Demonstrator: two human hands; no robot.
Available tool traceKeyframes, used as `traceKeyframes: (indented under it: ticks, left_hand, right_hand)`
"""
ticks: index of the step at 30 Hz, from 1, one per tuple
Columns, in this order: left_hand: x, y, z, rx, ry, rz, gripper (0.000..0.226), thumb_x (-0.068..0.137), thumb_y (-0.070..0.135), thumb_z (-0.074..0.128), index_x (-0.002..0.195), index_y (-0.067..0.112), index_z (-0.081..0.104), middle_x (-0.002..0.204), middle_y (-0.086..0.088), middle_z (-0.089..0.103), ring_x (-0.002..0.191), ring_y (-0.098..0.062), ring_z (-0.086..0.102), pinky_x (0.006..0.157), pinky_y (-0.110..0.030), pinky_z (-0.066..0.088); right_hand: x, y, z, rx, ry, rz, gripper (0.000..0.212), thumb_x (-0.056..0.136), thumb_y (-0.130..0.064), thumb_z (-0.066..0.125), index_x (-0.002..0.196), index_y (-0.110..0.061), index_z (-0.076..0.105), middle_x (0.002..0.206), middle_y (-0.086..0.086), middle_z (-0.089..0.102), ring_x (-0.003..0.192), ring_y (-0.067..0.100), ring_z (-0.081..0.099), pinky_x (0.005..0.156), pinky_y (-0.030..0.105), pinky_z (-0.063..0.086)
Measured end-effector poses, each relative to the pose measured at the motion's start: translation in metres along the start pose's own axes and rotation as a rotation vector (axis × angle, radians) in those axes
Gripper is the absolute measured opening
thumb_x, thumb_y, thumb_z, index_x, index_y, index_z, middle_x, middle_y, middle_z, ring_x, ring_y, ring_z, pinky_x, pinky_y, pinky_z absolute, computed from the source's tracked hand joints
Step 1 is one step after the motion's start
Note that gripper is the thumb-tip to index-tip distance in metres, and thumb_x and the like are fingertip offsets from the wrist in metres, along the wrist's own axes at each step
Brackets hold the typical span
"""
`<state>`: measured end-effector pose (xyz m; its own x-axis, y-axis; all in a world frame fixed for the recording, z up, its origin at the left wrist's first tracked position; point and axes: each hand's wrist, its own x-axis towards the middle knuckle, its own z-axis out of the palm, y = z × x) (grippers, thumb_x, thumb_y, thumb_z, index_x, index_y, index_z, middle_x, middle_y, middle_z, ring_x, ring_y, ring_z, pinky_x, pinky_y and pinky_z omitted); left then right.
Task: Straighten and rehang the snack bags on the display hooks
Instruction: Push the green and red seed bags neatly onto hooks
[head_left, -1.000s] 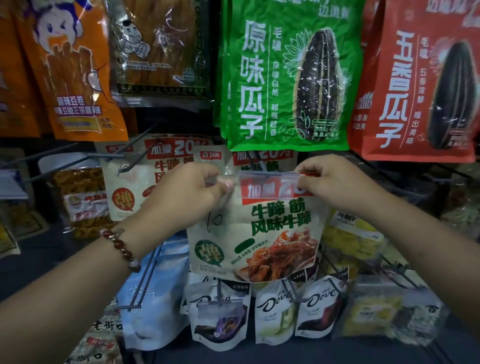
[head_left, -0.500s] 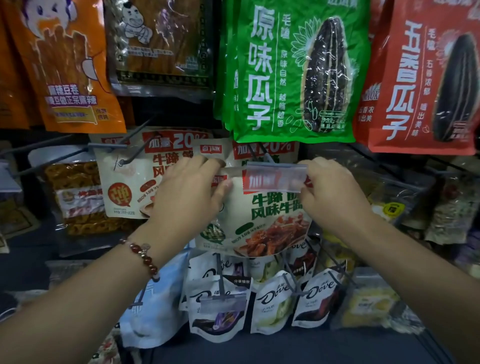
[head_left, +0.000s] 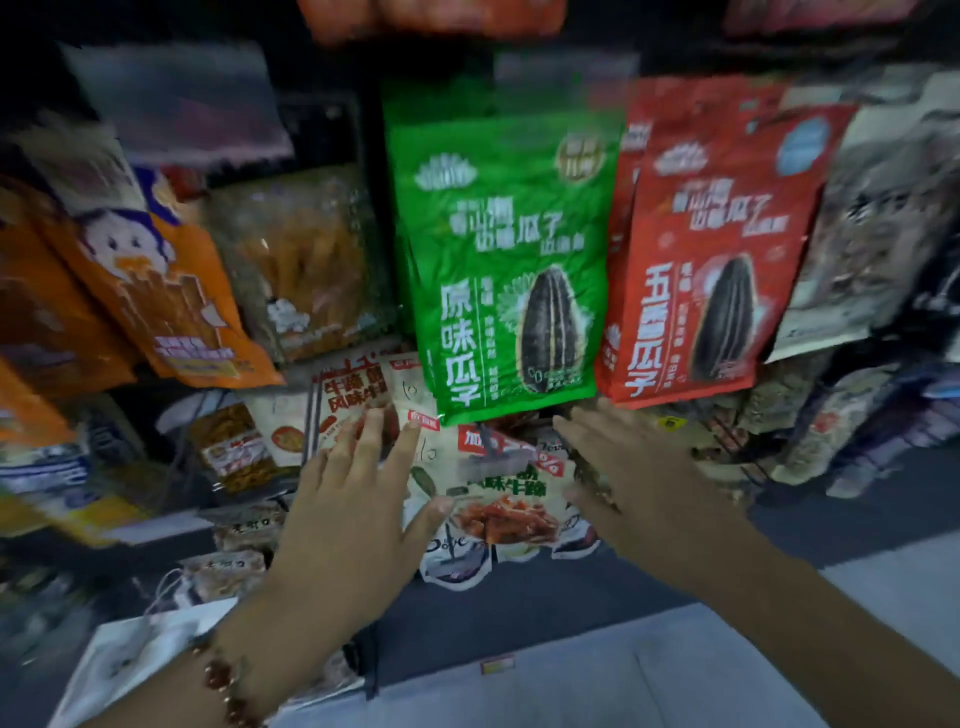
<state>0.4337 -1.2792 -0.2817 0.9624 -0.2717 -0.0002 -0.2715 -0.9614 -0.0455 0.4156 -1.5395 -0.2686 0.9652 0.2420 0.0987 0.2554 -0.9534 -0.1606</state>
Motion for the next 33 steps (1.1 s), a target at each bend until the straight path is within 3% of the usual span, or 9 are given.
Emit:
traceKeyframes:
  ticks: [2, 5, 8, 13, 18, 27, 33]
  left_hand:
    - [-0.015, 0.007, -0.052, 0.024, -0.047, 0.000, 0.091, 0.077, 0.075, -0.013, 0.154, 0.026, -0.012, 0.164, -0.008, -0.006, 0.151, -0.030, 0.000, 0.121, -0.045, 0.009]
    - [-0.032, 0.020, -0.136, 0.012, -0.085, 0.013, 0.080, 0.091, 0.072, 0.006, 0.155, 0.026, -0.007, 0.163, -0.010, -0.009, 0.150, -0.031, -0.002, 0.121, -0.047, 0.007]
    - [-0.045, 0.031, -0.213, -0.068, -0.064, 0.000, 0.075, 0.095, 0.067, 0.021, 0.156, 0.029, -0.003, 0.163, -0.006, -0.012, 0.150, -0.027, -0.007, 0.121, -0.046, 0.003]
    - [-0.064, 0.047, -0.286, -0.234, 0.064, -0.014, 0.075, 0.092, 0.067, 0.022, 0.155, 0.034, -0.004, 0.163, -0.002, -0.013, 0.150, -0.023, -0.009, 0.120, -0.043, 0.001]
    - [-0.080, 0.060, -0.295, -0.276, 0.120, -0.033, 0.075, 0.094, 0.068, 0.023, 0.154, 0.036, -0.009, 0.162, 0.001, -0.019, 0.149, -0.021, -0.014, 0.120, -0.042, -0.003]
    - [-0.090, 0.024, -0.281, -0.283, 0.041, 0.061, 0.076, 0.096, 0.063, 0.028, 0.152, 0.036, -0.015, 0.160, 0.000, -0.025, 0.149, -0.024, -0.017, 0.120, -0.042, -0.006]
    - [-0.092, 0.018, -0.273, -0.285, -0.005, 0.130, 0.076, 0.098, 0.059, 0.030, 0.153, 0.033, -0.014, 0.160, -0.004, -0.025, 0.149, -0.026, -0.017, 0.120, -0.043, -0.003]
  right_hand:
    - [-0.010, -0.016, -0.052, 0.013, -0.067, 0.022, 0.064, 0.101, -0.048, 0.037, 0.156, -0.028, 0.010, 0.163, -0.007, 0.010, 0.150, 0.017, 0.001, 0.119, 0.032, 0.001]
    - [-0.027, -0.037, -0.129, 0.093, -0.117, 0.072, 0.069, 0.101, -0.049, 0.040, 0.156, -0.029, 0.003, 0.164, -0.006, -0.001, 0.150, 0.018, -0.007, 0.119, 0.034, 0.000]
    - [-0.048, -0.048, -0.191, 0.232, -0.136, 0.089, 0.069, 0.099, -0.051, 0.043, 0.156, -0.033, 0.009, 0.164, -0.008, 0.000, 0.150, 0.017, -0.006, 0.119, 0.038, 0.002]
    - [-0.076, -0.035, -0.266, 0.362, 0.046, 0.148, 0.067, 0.096, -0.053, 0.047, 0.154, -0.037, 0.018, 0.162, -0.013, 0.008, 0.150, 0.010, -0.001, 0.119, 0.035, 0.007]
    - [-0.091, -0.042, -0.285, 0.299, 0.085, 0.187, 0.074, 0.093, -0.058, 0.045, 0.155, -0.036, 0.011, 0.162, -0.014, 0.003, 0.149, 0.010, -0.008, 0.119, 0.035, 0.005]
    - [-0.111, -0.098, -0.277, 0.281, -0.015, 0.298, 0.072, 0.095, -0.054, 0.047, 0.152, -0.044, 0.004, 0.157, -0.024, -0.011, 0.149, 0.011, -0.014, 0.120, 0.037, 0.004]
    - [-0.100, -0.114, -0.275, 0.224, -0.028, 0.291, 0.072, 0.096, -0.050, 0.051, 0.153, -0.041, 0.008, 0.162, -0.016, -0.004, 0.149, 0.013, -0.010, 0.120, 0.040, 0.006]
